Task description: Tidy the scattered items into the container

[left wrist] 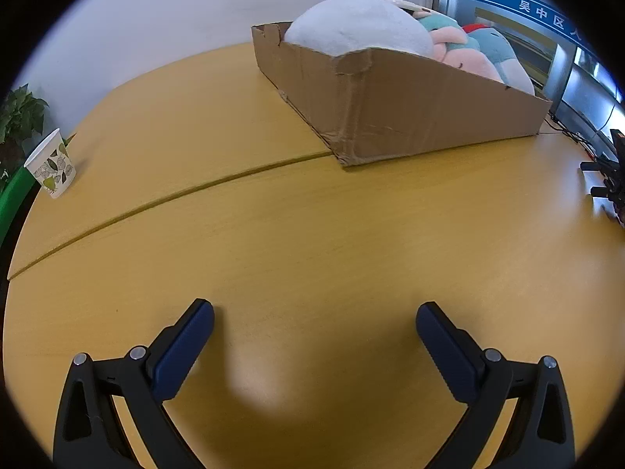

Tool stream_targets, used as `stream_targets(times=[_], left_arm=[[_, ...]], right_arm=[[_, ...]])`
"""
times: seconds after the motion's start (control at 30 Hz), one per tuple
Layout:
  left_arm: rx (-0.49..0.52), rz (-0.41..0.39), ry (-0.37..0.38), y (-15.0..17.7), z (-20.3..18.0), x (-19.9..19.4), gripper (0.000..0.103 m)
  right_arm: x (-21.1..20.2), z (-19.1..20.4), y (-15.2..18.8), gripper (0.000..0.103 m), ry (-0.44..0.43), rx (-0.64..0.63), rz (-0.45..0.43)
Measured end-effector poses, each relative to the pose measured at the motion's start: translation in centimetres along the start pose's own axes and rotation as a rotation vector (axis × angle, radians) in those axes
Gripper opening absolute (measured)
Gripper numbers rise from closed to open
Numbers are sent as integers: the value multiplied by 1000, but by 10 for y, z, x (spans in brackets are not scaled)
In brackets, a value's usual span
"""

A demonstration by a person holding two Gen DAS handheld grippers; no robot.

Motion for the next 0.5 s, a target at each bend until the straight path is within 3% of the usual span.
stream_targets(times=[0.23, 0.5], left_arm=[[35, -7, 30, -3, 26, 5, 103], [115, -17, 80, -3, 21, 7, 103]], right_arm=[[7, -9, -11, 103, -90, -124, 13], [4, -21, -8, 103, -162, -223, 27]])
Point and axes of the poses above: each gripper's, at about its wrist camera, not at the fingertips, and x roughly the way its jaws point, z to its left, y to its underside, the point moved 10 cm from there along x, roughly the way its jaws point, and after that the axes turned 11 degrees about x, right-handed, at the moved point
